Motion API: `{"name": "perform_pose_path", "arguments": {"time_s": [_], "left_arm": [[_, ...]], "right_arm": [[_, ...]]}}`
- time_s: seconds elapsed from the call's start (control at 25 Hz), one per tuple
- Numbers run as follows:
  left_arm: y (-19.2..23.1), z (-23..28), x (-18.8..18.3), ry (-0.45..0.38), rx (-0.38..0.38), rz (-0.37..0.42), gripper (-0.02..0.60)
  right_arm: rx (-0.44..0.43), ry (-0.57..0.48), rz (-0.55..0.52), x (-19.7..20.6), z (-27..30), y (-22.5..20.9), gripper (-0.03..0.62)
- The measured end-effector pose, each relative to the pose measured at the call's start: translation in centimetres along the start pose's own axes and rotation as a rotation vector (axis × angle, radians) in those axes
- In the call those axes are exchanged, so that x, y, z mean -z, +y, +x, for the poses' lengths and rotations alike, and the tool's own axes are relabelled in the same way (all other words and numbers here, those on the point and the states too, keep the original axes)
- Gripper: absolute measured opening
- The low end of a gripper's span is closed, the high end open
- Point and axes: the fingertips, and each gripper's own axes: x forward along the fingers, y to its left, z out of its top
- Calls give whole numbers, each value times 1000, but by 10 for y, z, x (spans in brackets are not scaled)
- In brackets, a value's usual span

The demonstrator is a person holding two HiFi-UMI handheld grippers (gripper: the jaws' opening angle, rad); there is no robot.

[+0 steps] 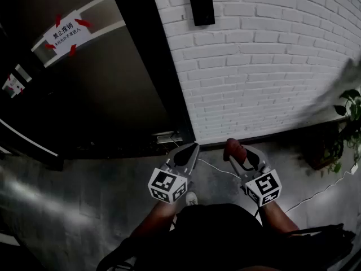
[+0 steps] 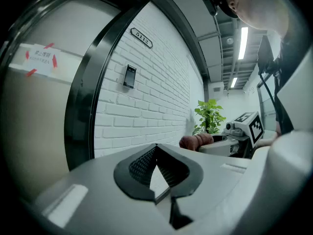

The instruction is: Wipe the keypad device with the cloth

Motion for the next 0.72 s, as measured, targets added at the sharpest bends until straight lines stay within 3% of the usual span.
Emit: {"name": "perform_pose_path", "arguments": {"time_s": [0.44,0.72], "left_arm": [[79,17,-15,-7,95,12,17],[108,26,-13,12,204,11,17]], "right_arm": [[104,-7,1,-18,69,-3,144],[196,0,10,-24,105,-4,144]]}}
